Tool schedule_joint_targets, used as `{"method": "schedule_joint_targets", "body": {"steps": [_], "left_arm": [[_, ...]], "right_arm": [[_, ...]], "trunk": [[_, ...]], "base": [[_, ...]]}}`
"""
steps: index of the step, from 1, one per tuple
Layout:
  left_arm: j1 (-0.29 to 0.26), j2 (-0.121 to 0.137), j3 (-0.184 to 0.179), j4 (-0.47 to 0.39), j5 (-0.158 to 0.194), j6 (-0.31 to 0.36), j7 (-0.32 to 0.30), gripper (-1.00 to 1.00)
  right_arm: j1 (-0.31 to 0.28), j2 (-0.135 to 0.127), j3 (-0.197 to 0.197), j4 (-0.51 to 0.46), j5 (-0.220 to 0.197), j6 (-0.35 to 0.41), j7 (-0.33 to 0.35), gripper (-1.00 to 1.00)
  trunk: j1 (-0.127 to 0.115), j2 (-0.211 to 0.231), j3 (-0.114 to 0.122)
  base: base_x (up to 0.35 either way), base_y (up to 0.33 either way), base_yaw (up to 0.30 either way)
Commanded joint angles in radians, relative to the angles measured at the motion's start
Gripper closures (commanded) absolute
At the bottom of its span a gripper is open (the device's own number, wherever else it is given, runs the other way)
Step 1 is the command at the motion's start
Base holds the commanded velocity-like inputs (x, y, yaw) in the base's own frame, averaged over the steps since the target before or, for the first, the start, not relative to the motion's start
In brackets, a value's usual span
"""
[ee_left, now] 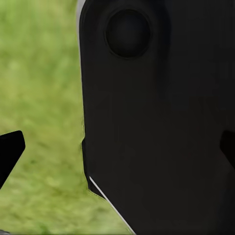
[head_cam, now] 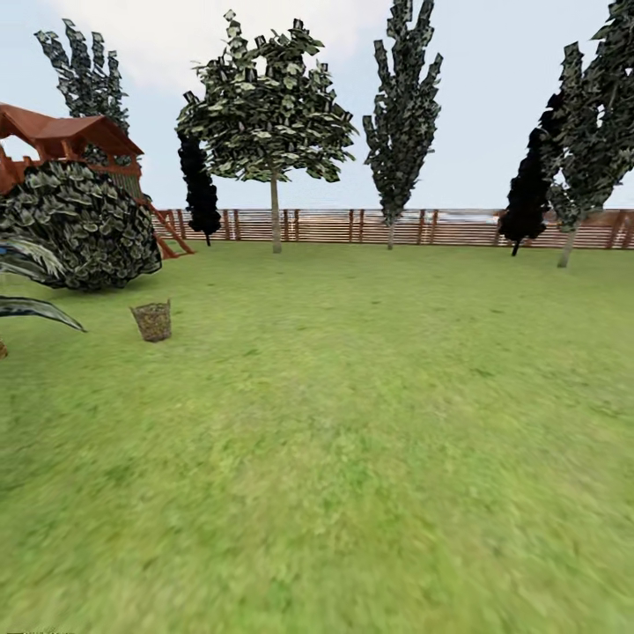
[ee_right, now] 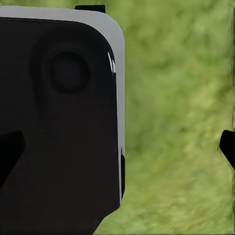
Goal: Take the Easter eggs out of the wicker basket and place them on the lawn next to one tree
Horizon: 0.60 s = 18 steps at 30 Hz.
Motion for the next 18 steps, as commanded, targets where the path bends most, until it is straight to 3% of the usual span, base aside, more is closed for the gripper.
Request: {"method": "schedule_joint_targets", "body": {"steps": [1, 18], "left_arm": [[0.000, 0.000, 0.000, -0.001, 0.000, 0.000, -0.003, -1.00], [0.000, 0.000, 0.000, -0.001, 0.000, 0.000, -0.003, -1.00]], "right_arm": [[-0.001, 0.000, 0.001, 0.001, -0.002, 0.001, 0.001, -1.00], [-0.001, 0.000, 0.001, 0.001, -0.002, 0.001, 0.001, -1.00]], "trunk": [[0.001, 0.000, -0.001], [0.001, 0.000, -0.001]], "base": [[0.305, -0.097, 0.291], [0.306, -0.098, 0.279]]}}
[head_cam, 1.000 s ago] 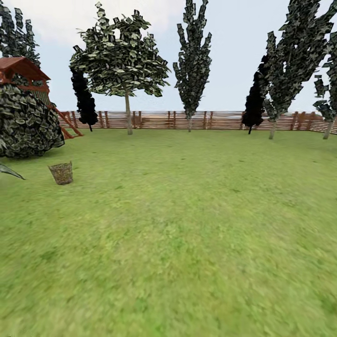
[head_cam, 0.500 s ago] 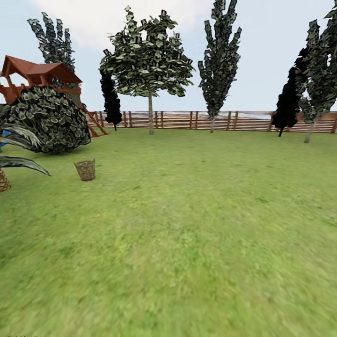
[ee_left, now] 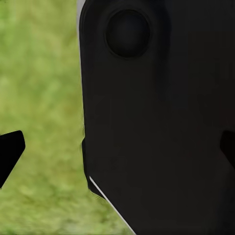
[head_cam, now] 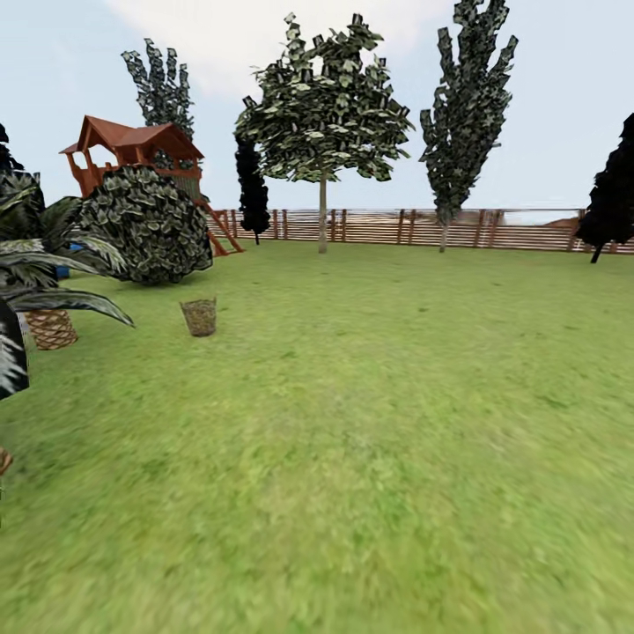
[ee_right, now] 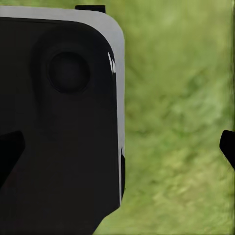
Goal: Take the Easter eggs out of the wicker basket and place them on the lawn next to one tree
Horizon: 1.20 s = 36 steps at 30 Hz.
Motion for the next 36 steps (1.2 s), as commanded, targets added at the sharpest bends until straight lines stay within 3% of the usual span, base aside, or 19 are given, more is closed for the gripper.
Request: {"method": "schedule_joint_targets", "body": {"steps": [1, 28, 36], "left_arm": [[0.000, 0.000, 0.000, -0.001, 0.000, 0.000, -0.003, -1.00], [0.000, 0.000, 0.000, -0.001, 0.000, 0.000, -0.003, -1.00], [0.000, 0.000, 0.000, -0.001, 0.000, 0.000, -0.003, -1.00]], "right_arm": [[-0.001, -0.001, 0.001, 0.001, -0.002, 0.001, 0.001, -1.00], [-0.001, -0.001, 0.001, 0.001, -0.001, 0.001, 0.002, -1.00], [-0.001, -0.001, 0.001, 0.001, -0.001, 0.001, 0.002, -1.00]], "trunk": [[0.001, 0.000, -0.001], [0.001, 0.000, -0.001], [0.001, 0.000, -0.001]], "base": [[0.305, -0.107, 0.095], [0.305, -0.110, 0.001], [0.307, -0.096, 0.200]]}}
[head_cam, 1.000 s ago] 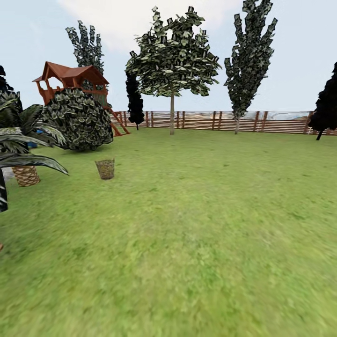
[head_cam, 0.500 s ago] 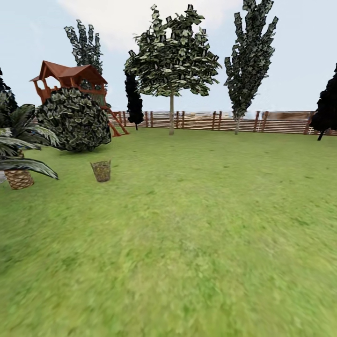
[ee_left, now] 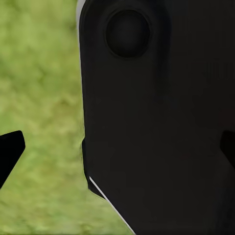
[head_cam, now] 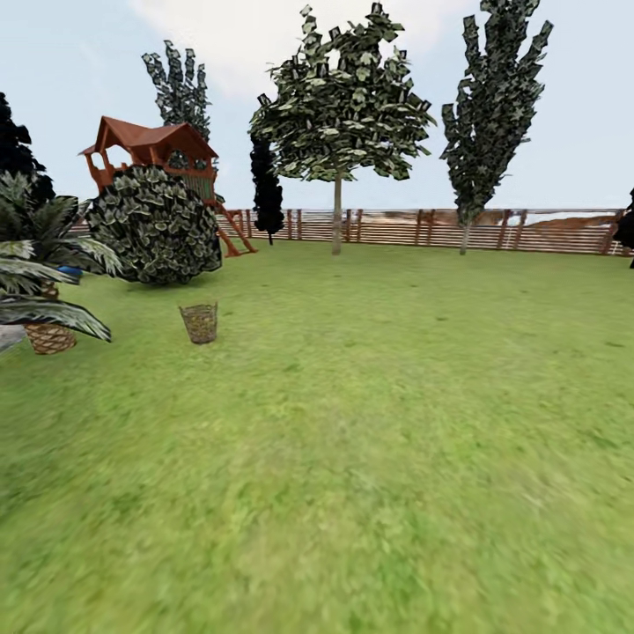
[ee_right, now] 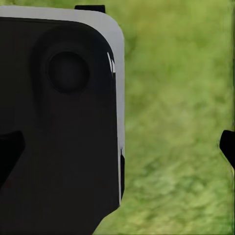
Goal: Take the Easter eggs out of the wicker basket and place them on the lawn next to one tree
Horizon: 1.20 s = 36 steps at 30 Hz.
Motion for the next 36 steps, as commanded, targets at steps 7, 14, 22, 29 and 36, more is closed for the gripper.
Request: {"method": "schedule_joint_targets", "body": {"steps": [7, 14, 22, 29, 36], "left_arm": [[0.000, 0.000, 0.000, -0.001, 0.000, 0.000, -0.003, -1.00], [0.000, 0.000, 0.000, -0.001, 0.000, 0.000, -0.003, -1.00], [0.000, 0.000, 0.000, -0.001, 0.000, 0.000, -0.003, -1.00], [0.000, 0.000, 0.000, -0.001, 0.000, 0.000, -0.003, -1.00], [0.000, 0.000, 0.000, -0.001, 0.000, 0.000, -0.003, -1.00]], "right_arm": [[-0.001, 0.000, 0.001, 0.001, -0.002, 0.001, 0.001, -1.00], [-0.001, 0.000, 0.001, 0.001, -0.002, 0.001, 0.001, -1.00], [-0.001, 0.000, 0.001, 0.001, -0.002, 0.001, 0.001, -1.00], [-0.001, 0.000, 0.001, 0.001, -0.002, 0.001, 0.001, -1.00], [-0.001, 0.000, 0.001, 0.001, -0.002, 0.001, 0.001, -1.00]], "trunk": [[0.001, 0.000, -0.001], [0.001, 0.000, -0.001], [0.001, 0.000, -0.001], [0.001, 0.000, -0.001], [0.001, 0.000, -0.001]], "base": [[0.308, -0.094, 0.248], [0.308, -0.094, 0.217], [0.308, -0.092, 0.111], [0.308, -0.091, 0.004], [0.308, -0.089, 0.000]]}}
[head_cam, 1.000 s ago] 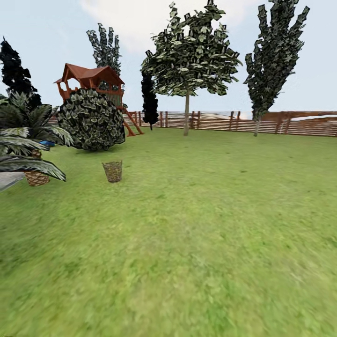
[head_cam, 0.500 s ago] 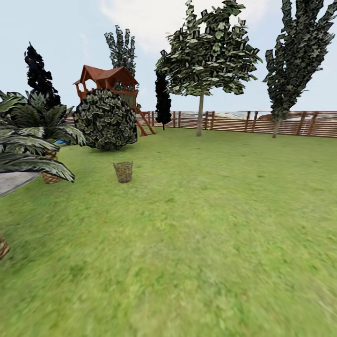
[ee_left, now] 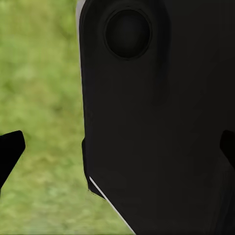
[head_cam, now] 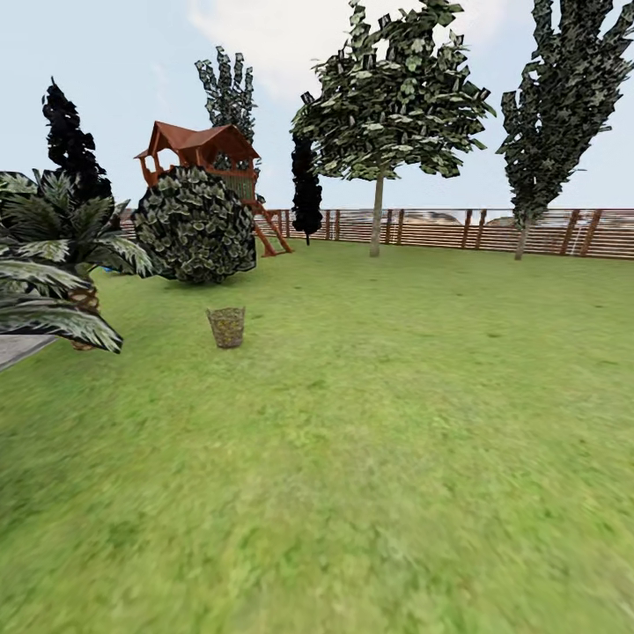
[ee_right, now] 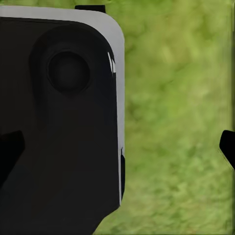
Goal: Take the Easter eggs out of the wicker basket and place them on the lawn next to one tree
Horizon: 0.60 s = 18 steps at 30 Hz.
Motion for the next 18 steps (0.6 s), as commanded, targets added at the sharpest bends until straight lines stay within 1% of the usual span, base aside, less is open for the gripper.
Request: {"method": "schedule_joint_targets", "body": {"steps": [1, 9, 13, 15, 16, 18], "left_arm": [[0.000, 0.000, 0.000, -0.001, 0.000, 0.000, -0.003, -1.00], [0.000, 0.000, 0.003, -0.001, 0.003, 0.002, -0.001, -1.00], [0.000, -0.011, 0.004, -0.001, 0.013, 0.004, 0.003, -1.00], [0.000, -0.014, 0.004, -0.001, 0.068, 0.002, 0.001, -1.00], [0.000, -0.014, 0.004, -0.001, 0.110, 0.001, 0.000, -1.00], [0.000, -0.014, 0.002, 0.000, 0.160, 0.001, 0.000, -1.00]], "right_arm": [[-0.001, 0.000, 0.001, 0.001, -0.002, 0.001, 0.001, -1.00], [-0.001, -0.002, -0.004, 0.001, -0.012, 0.001, -0.001, -1.00], [-0.001, -0.002, -0.003, 0.001, -0.012, 0.001, -0.001, -1.00], [-0.001, -0.001, -0.002, 0.001, -0.010, 0.003, 0.002, -1.00], [-0.001, 0.000, -0.002, 0.001, -0.008, 0.003, 0.004, -1.00], [-0.001, 0.001, -0.002, 0.001, -0.006, 0.003, 0.006, -1.00]], "trunk": [[0.001, 0.000, -0.001], [0.001, 0.000, -0.001], [0.001, 0.000, -0.001], [0.001, 0.000, -0.001], [0.001, 0.000, -0.001], [0.001, 0.000, -0.001]], "base": [[0.308, -0.088, 0.000], [0.309, -0.084, 0.000], [0.310, -0.083, 0.000], [0.310, -0.110, 0.000], [0.310, -0.110, 0.000], [0.310, -0.093, 0.000]]}}
